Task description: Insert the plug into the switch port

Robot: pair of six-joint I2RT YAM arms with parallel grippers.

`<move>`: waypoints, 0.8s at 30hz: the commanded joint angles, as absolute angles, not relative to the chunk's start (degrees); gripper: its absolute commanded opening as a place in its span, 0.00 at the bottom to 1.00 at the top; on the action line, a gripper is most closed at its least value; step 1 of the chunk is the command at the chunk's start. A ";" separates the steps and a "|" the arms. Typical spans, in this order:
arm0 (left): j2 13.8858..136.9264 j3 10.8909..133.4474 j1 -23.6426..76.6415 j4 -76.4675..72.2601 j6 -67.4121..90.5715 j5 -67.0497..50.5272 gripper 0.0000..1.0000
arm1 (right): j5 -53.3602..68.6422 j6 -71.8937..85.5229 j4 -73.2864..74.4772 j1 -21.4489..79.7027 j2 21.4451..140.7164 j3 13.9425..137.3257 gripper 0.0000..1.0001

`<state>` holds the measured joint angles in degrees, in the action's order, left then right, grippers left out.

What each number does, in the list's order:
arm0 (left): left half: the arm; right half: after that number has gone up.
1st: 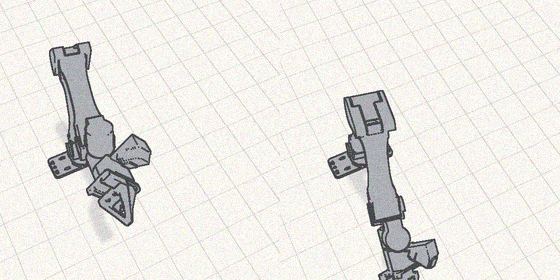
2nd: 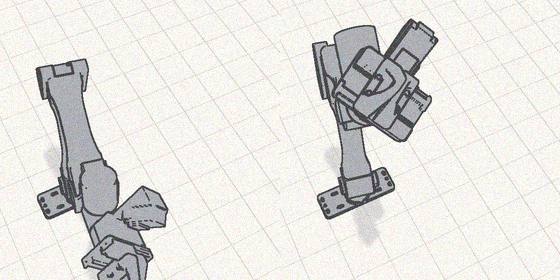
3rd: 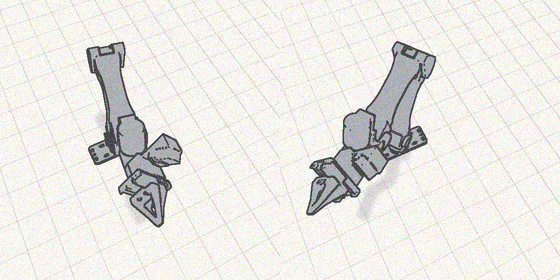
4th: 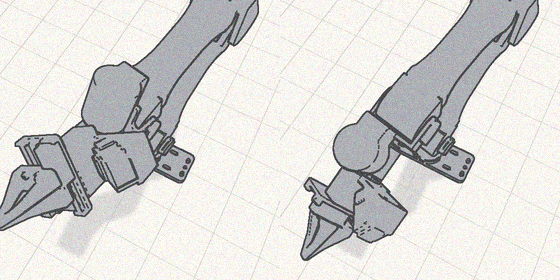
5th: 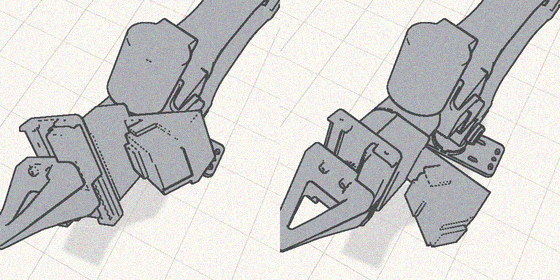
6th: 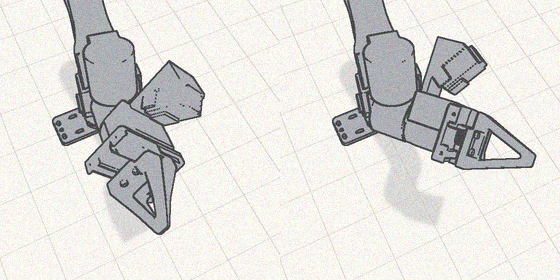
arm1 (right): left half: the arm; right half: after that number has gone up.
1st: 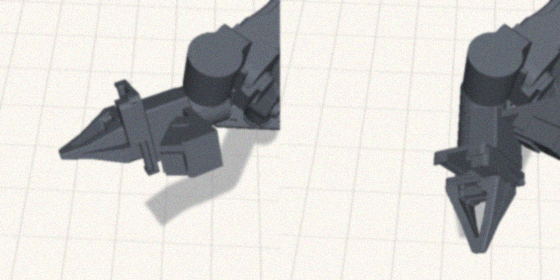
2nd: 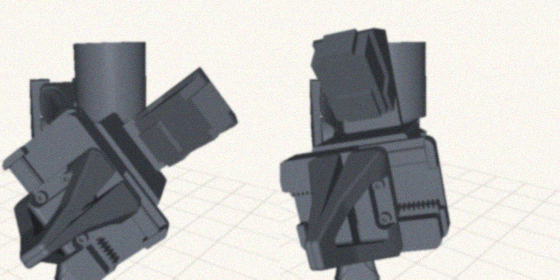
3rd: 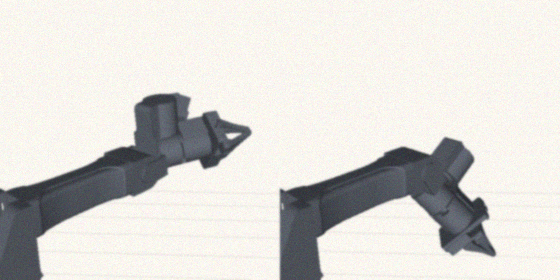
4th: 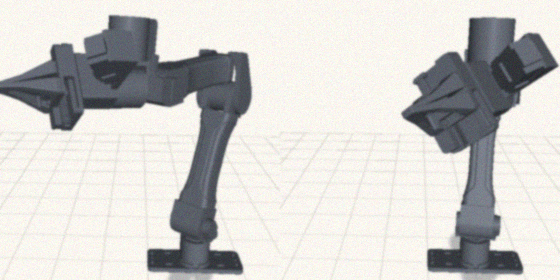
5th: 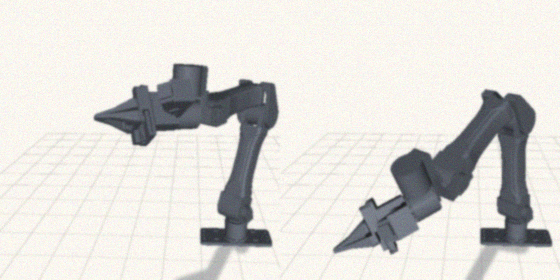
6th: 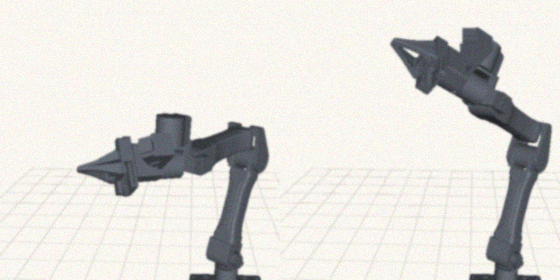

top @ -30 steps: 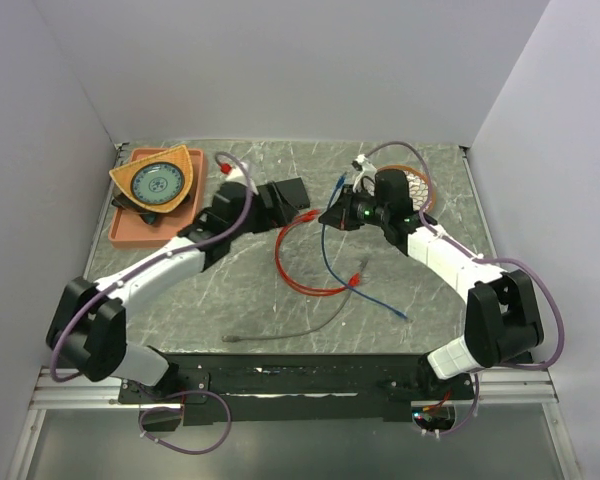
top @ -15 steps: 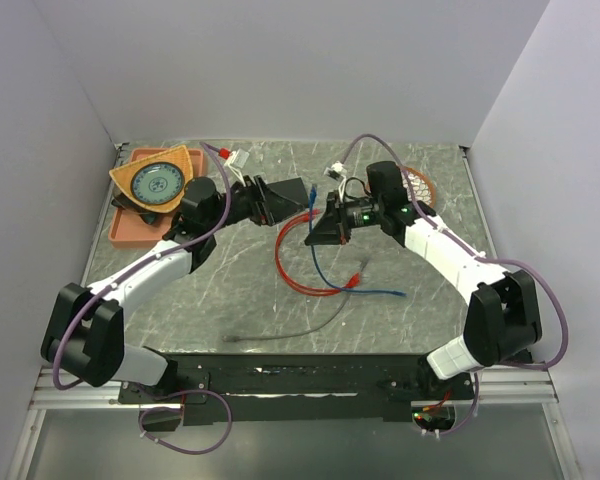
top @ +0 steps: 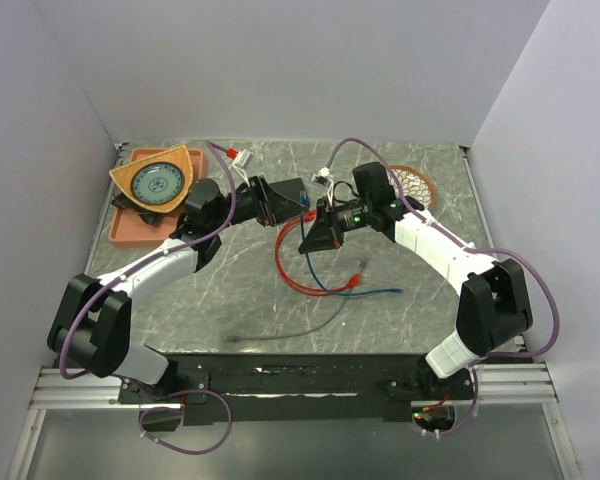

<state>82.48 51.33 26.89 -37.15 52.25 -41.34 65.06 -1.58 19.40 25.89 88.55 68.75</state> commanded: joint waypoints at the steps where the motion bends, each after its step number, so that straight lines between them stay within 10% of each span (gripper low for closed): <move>1: 82.18 52.47 27.07 -42.44 53.35 -42.80 0.73 | 67.14 -2.98 21.26 26.54 88.77 71.63 0.00; 10: 85.25 53.26 27.07 -47.73 56.52 -44.56 0.55 | 67.24 -5.36 24.79 27.95 89.56 73.21 0.00; 16: 85.87 53.53 27.07 -46.50 55.90 -43.69 0.01 | 66.28 -6.15 26.89 28.39 89.65 74.00 0.00; 18: 85.17 52.74 27.07 -45.97 55.46 -41.84 0.01 | 64.18 -6.07 27.33 28.48 89.30 74.18 0.00; 24: 81.74 52.47 27.68 -37.55 52.56 -33.34 0.01 | 53.28 -0.54 22.34 28.56 83.95 71.99 0.50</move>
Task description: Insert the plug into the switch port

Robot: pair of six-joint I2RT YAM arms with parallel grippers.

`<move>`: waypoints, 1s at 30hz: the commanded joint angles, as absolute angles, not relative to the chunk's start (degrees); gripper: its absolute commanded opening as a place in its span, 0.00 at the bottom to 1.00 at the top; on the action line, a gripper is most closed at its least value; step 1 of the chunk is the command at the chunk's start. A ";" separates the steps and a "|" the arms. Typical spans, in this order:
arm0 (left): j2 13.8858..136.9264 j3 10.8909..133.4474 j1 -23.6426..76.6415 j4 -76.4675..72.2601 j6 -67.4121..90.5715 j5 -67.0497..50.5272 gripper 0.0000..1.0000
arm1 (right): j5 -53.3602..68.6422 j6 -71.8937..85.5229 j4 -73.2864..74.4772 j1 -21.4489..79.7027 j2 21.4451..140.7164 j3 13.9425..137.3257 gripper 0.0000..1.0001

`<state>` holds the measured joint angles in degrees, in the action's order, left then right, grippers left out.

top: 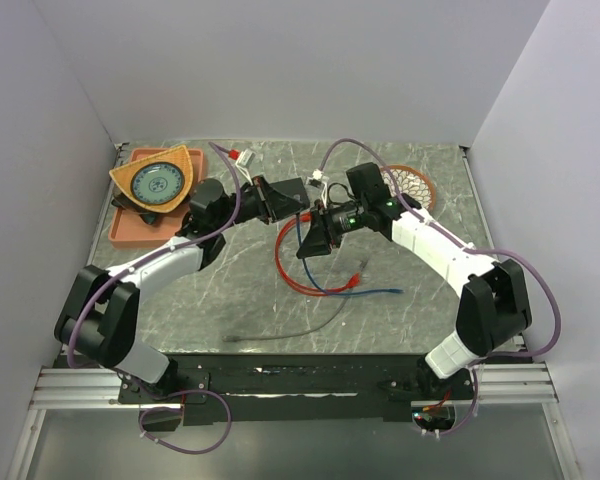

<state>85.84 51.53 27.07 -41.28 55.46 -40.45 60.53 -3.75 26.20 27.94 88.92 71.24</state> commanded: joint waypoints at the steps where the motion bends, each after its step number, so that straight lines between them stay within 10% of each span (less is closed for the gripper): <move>1: 81.13 52.47 28.12 -36.05 51.95 -31.74 0.01 | 49.43 0.78 19.54 28.56 82.89 70.76 0.56; 5: 77.88 53.43 31.28 -26.83 48.61 -22.96 0.01 | 43.01 4.91 13.28 28.83 77.44 68.12 0.84; 10: 76.20 53.53 33.48 -23.21 50.27 -14.95 0.01 | 37.01 8.70 8.97 29.62 75.67 66.62 0.89; 19: 75.68 54.67 34.80 -20.04 50.80 -10.72 0.01 | 30.77 12.65 7.03 30.94 79.27 67.94 0.63; 30: 74.27 53.70 34.98 -20.22 51.06 -9.93 0.01 | 32.52 15.47 4.30 31.20 81.82 68.73 0.54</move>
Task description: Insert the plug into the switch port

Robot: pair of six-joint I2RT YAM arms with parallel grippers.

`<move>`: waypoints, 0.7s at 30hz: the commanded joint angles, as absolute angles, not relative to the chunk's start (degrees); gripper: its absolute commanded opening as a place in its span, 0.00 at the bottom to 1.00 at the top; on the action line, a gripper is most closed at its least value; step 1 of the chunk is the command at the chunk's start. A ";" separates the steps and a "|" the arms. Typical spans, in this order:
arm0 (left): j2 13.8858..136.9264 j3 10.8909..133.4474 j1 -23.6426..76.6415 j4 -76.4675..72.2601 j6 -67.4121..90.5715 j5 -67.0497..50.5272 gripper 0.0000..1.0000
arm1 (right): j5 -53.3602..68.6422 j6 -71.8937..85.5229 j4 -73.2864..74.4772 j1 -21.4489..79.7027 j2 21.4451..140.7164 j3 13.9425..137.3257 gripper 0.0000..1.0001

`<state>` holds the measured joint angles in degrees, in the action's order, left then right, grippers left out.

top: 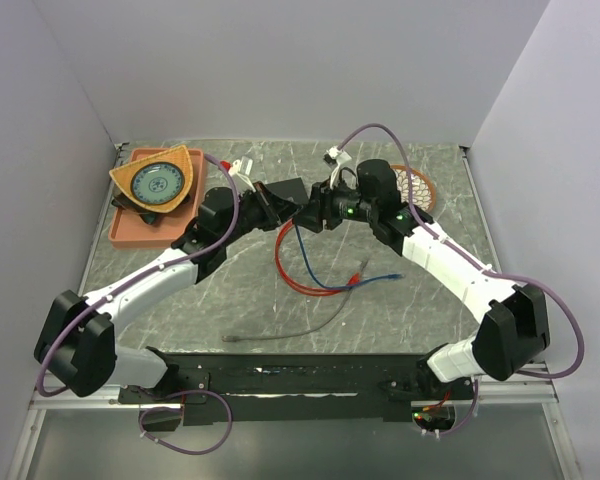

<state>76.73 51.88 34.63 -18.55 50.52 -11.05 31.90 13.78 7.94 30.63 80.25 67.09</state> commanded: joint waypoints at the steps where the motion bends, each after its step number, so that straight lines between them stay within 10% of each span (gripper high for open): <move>1: 74.35 53.79 34.89 -20.04 51.15 -9.93 0.01 | 32.87 15.64 4.13 31.38 82.52 69.25 0.52; 6: 74.18 53.88 34.98 -19.87 51.15 -10.46 0.01 | 33.75 16.43 3.78 31.73 84.11 70.22 0.40; 10: 73.92 53.79 34.98 -19.86 51.06 -10.28 0.01 | 31.73 16.79 3.87 32.08 83.77 70.23 0.00; 15: 73.83 53.35 34.98 -20.39 50.98 -10.20 0.06 | 29.80 15.82 3.51 31.99 82.09 68.82 0.00; 21: 72.86 53.52 34.98 -18.73 50.54 -7.13 0.43 | 31.02 13.98 5.27 32.08 82.00 68.82 0.00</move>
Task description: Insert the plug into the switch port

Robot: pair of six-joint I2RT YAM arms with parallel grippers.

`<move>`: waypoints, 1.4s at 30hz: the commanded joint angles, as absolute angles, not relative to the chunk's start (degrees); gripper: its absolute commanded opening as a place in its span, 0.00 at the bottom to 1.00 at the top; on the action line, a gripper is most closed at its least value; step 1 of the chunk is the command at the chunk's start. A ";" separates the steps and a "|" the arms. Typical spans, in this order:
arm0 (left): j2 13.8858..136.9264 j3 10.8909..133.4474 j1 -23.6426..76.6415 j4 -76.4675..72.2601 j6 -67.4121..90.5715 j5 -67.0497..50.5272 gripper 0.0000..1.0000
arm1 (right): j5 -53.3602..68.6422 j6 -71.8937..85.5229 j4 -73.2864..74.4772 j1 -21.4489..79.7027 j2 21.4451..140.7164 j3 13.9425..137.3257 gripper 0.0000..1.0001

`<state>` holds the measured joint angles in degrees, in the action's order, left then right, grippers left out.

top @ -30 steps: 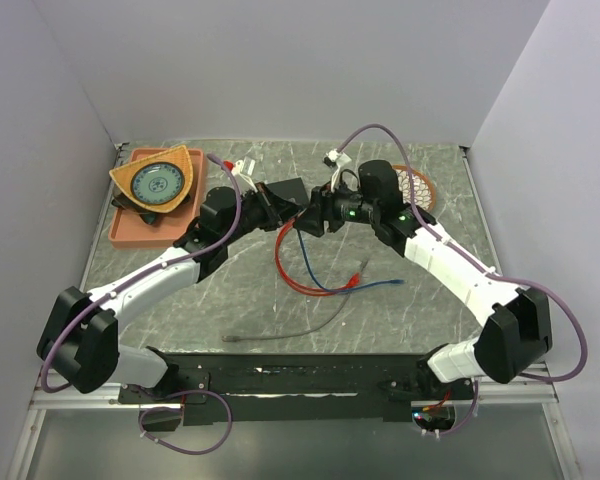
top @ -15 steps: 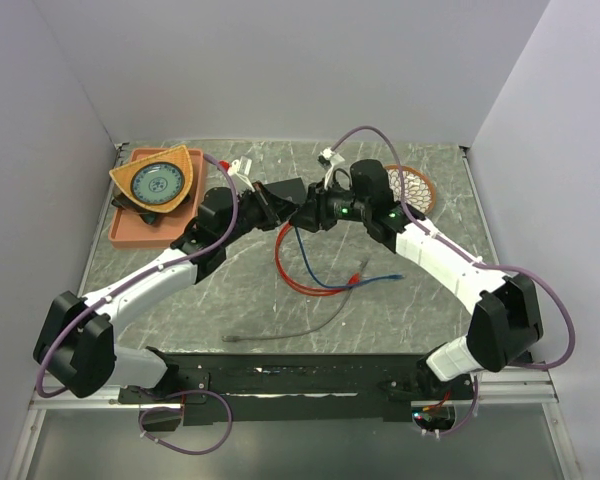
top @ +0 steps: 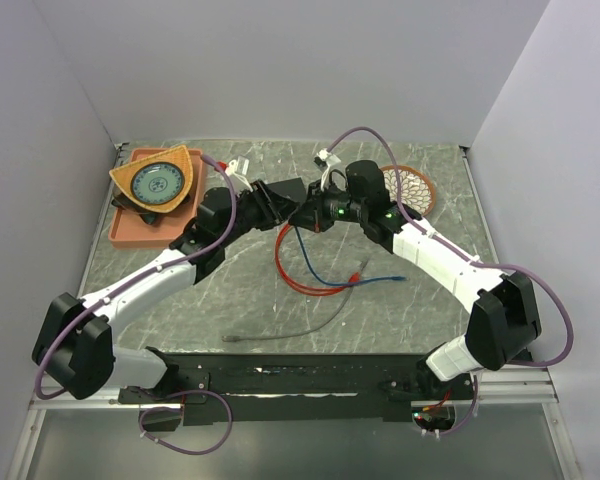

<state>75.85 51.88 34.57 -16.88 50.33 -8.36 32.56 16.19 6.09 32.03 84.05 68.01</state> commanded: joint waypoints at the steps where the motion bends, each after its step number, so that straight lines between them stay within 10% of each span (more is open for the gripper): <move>1: 72.51 53.70 34.98 -18.29 50.10 -6.68 0.54 | 31.20 13.97 5.27 32.08 81.74 68.38 0.00; 9: 70.31 54.14 34.19 -14.94 48.25 -2.81 0.81 | 32.78 9.76 7.90 31.99 80.16 67.15 0.00; 42: 73.56 51.15 33.57 -22.76 46.85 -17.40 0.41 | 38.67 10.28 5.54 31.64 77.69 65.83 0.00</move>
